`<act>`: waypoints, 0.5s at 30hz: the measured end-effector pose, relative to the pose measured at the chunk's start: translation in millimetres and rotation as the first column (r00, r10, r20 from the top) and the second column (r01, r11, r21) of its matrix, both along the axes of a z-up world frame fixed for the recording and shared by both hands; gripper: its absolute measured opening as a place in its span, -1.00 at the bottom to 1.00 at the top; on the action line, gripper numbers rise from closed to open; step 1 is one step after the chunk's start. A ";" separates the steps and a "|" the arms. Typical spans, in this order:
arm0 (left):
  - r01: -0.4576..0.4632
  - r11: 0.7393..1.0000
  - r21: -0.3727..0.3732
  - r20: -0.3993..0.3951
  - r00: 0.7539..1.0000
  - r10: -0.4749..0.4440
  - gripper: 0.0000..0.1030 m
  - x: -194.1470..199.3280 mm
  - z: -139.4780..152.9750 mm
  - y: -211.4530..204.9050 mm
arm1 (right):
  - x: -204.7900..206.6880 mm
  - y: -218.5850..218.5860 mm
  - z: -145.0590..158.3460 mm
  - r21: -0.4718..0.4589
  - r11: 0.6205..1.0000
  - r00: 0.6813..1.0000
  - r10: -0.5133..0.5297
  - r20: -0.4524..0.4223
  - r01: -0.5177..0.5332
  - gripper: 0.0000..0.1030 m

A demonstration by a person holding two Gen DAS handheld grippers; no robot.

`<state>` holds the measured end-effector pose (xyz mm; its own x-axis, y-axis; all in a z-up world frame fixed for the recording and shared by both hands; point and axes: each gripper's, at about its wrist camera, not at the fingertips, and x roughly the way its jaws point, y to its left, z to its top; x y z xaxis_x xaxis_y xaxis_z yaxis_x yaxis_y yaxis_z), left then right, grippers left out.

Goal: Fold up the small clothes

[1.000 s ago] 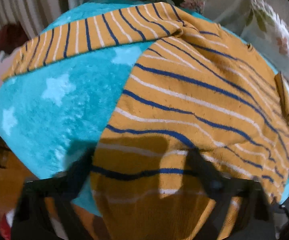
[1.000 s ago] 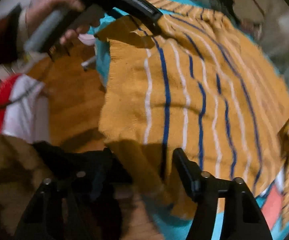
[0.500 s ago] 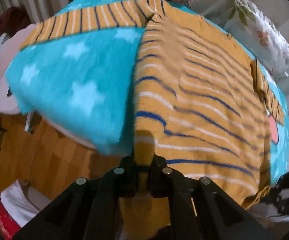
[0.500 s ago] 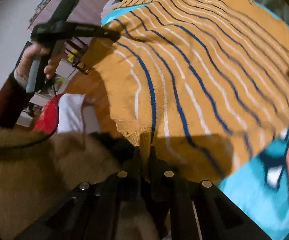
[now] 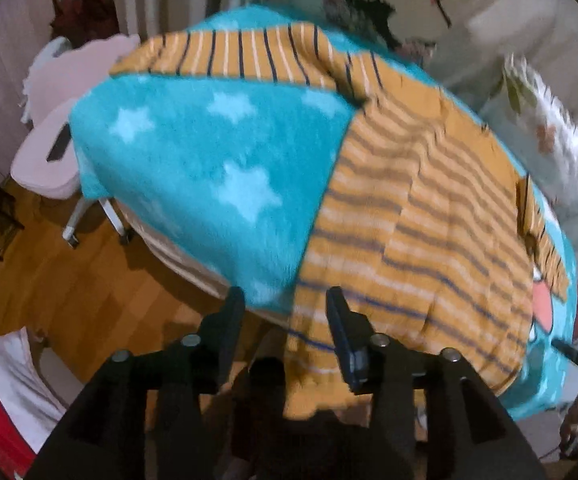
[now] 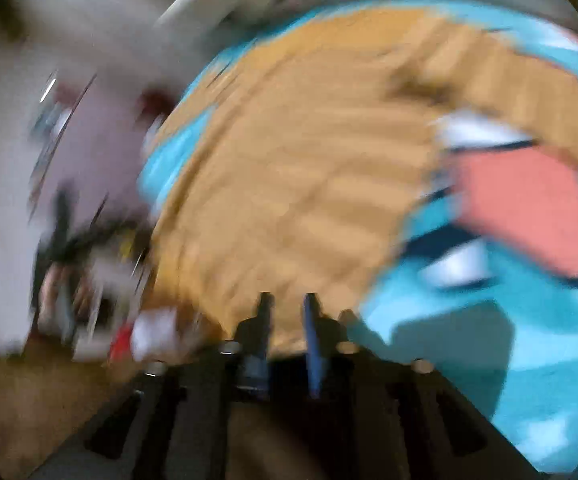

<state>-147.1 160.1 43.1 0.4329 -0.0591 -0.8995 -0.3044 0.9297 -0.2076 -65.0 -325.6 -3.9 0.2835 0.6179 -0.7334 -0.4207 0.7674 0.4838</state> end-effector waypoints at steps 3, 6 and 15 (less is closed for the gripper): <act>0.010 1.000 -0.021 0.045 0.999 -0.009 -0.04 13.4 12.1 -9.3 | 40.7 -62.6 -5.9 0.007 0.943 0.942 -0.334 0.044 0.334 -0.20; 0.047 0.998 -0.039 0.071 0.996 -0.045 -0.01 28.0 18.0 -33.3 | 73.0 -111.7 -17.5 0.038 0.827 0.828 -0.561 0.002 0.561 -0.20; 0.190 0.981 -0.047 0.124 0.975 -0.183 0.02 65.6 31.2 -109.3 | 124.1 -150.4 -25.0 0.101 0.607 0.615 -0.786 -0.070 0.788 -0.46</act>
